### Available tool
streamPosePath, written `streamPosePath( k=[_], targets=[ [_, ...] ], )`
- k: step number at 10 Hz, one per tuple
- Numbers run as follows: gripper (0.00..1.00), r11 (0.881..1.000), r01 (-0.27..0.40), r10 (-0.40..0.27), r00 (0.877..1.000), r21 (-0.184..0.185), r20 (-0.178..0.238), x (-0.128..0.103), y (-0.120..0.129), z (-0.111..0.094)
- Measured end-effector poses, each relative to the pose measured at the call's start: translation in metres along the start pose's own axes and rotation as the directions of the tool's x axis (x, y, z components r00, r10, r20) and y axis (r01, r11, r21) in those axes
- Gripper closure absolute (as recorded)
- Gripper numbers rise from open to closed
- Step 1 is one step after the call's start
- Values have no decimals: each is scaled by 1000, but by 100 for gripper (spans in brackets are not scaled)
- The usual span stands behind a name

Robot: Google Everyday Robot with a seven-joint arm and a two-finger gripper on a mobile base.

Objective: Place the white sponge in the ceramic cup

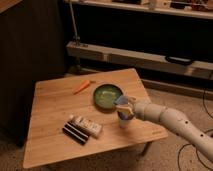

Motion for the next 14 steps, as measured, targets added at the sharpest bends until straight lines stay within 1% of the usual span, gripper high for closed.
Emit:
streamPosePath(
  k=[2,4,5,6,7,8,9,11,12,13,14],
  targets=[
    [100,1000,-9,9,1000,5,-12,4,-2,2],
    [100,1000,-19,19,1000,9,-10,8,-1,4],
    [100,1000,-25,25,1000,9,-5,12,4,6],
    [97,999,-34,34,999,13,-4,17,7,6],
    [90,999,-41,41,999,18,-2,20,9,6],
    [77,999,-48,48,999,25,0,23,10,5],
    [67,998,-49,48,999,33,3,24,10,4],
    [44,998,-33,32,999,56,22,19,12,-1],
    [36,998,-24,22,999,56,34,14,13,-2],
    [26,998,-30,26,997,56,71,14,11,-4],
    [20,998,-40,33,992,57,124,16,9,-5]
  ],
)
